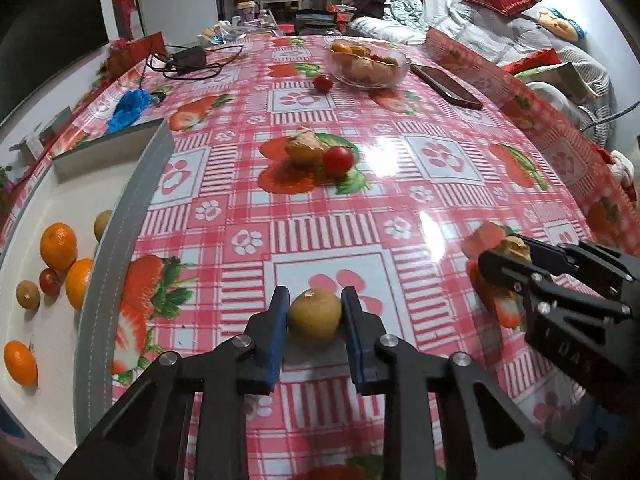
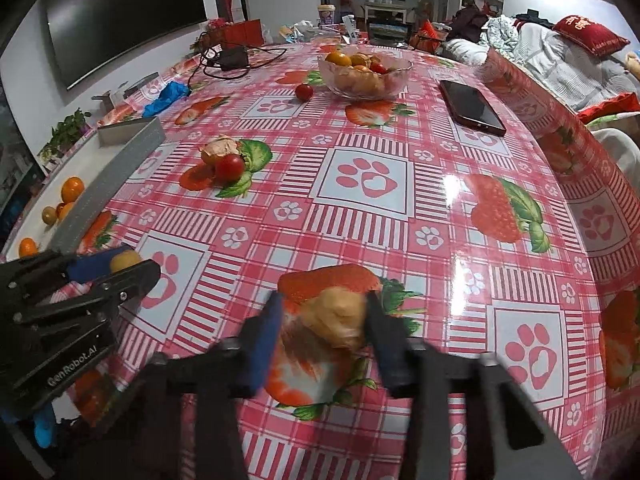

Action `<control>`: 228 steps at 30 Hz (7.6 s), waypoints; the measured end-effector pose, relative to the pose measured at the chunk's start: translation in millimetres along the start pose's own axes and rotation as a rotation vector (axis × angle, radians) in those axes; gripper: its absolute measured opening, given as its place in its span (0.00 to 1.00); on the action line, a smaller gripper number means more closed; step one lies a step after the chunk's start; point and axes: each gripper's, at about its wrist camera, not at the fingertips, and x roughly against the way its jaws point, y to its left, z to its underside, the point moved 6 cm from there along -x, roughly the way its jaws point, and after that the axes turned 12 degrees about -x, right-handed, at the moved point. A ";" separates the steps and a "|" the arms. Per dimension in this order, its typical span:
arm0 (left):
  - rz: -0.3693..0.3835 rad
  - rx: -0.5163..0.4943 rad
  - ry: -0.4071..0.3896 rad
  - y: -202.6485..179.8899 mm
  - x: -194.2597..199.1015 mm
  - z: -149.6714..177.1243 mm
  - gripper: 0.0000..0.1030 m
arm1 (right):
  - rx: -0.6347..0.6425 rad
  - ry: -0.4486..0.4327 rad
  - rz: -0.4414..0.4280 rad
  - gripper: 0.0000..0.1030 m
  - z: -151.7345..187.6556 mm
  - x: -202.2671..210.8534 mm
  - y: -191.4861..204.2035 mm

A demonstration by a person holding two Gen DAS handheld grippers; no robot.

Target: Organize fruits

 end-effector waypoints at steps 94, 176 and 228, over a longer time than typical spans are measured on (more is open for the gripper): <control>-0.146 0.233 -0.090 152.0 73.7 29.2 0.71 | 0.029 0.074 -0.042 0.86 -88.9 -53.6 101.5; -0.058 -0.053 -0.123 -25.8 -20.5 -27.3 0.27 | -0.043 -0.158 0.078 0.28 1.4 6.2 -55.5; -0.054 -0.051 -0.126 -24.5 -21.0 -26.6 0.27 | -0.041 -0.159 0.083 0.28 2.1 5.8 -55.0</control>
